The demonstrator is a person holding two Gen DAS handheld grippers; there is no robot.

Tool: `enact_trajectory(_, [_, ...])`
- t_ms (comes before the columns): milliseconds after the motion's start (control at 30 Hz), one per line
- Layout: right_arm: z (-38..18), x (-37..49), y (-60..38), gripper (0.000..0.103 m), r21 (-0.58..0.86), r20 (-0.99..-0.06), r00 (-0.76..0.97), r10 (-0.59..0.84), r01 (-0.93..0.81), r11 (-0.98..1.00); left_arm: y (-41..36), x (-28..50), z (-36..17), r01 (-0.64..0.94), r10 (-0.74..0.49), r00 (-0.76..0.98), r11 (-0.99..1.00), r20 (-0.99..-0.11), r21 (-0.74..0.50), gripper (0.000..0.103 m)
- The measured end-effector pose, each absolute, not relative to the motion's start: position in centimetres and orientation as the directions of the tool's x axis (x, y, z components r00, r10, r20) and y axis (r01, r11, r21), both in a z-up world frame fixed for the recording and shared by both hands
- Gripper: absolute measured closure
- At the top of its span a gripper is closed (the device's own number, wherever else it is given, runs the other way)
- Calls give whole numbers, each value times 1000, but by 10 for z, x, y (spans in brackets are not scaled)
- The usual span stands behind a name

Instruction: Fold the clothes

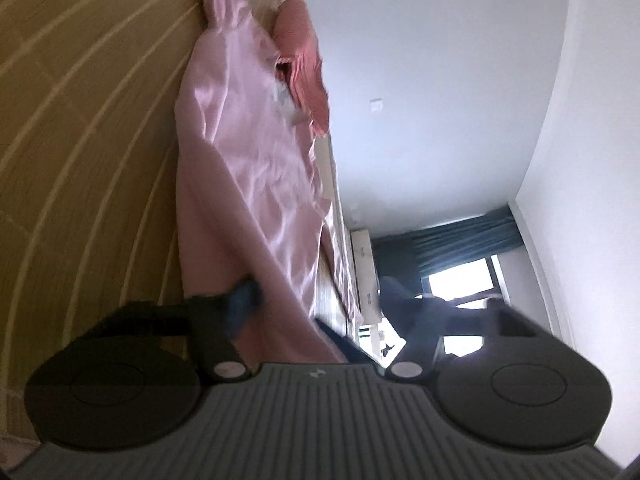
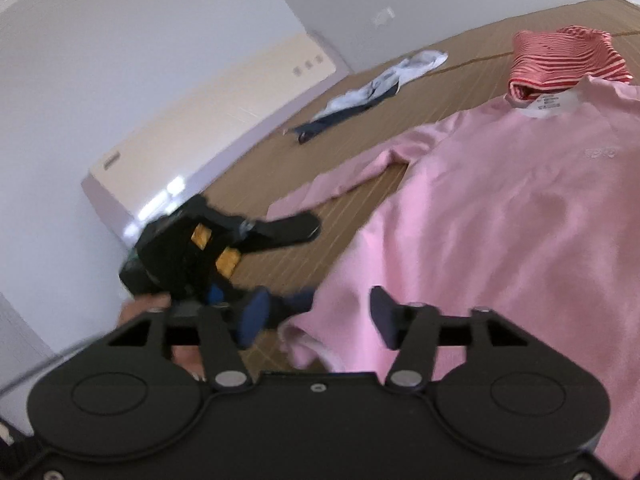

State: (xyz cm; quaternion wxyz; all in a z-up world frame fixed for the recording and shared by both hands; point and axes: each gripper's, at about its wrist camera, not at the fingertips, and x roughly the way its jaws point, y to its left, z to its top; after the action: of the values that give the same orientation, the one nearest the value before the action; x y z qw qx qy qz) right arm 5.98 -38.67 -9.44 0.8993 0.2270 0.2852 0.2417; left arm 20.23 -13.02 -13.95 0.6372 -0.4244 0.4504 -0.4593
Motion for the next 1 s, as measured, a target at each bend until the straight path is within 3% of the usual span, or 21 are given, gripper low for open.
enact_trajectory(167, [-98,50,-371,31,399,-484,687,542,-379,835,-120,203,-137,217,-952,207,269,-225,-938,75])
enact_trajectory(300, [-103,42,-361,29,311,-540,656,527,-426,850,-120,200,-133,252,-931,213,344,-295,-904,83])
enact_trajectory(467, [-94,22,-389,28,181,-572,723,388,-350,919,-107,195,-119,335,-795,306,605,-524,-722,83])
enact_trajectory(600, [-103,12,-427,31,36,-629,774,76,-68,997,-97,191,-109,372,-633,402,773,-661,-514,83])
enact_trajectory(667, [-113,10,-437,39,-50,-666,744,-49,21,999,-90,193,-111,364,-638,406,770,-654,-525,83])
enact_trajectory(800, [-130,3,-429,51,-103,-701,713,-30,-59,993,-95,194,-112,393,-691,390,723,-609,-569,83])
enact_trajectory(1000, [-137,0,-437,50,-170,-764,641,-74,-90,981,-138,179,-115,514,-672,313,714,-671,-475,80])
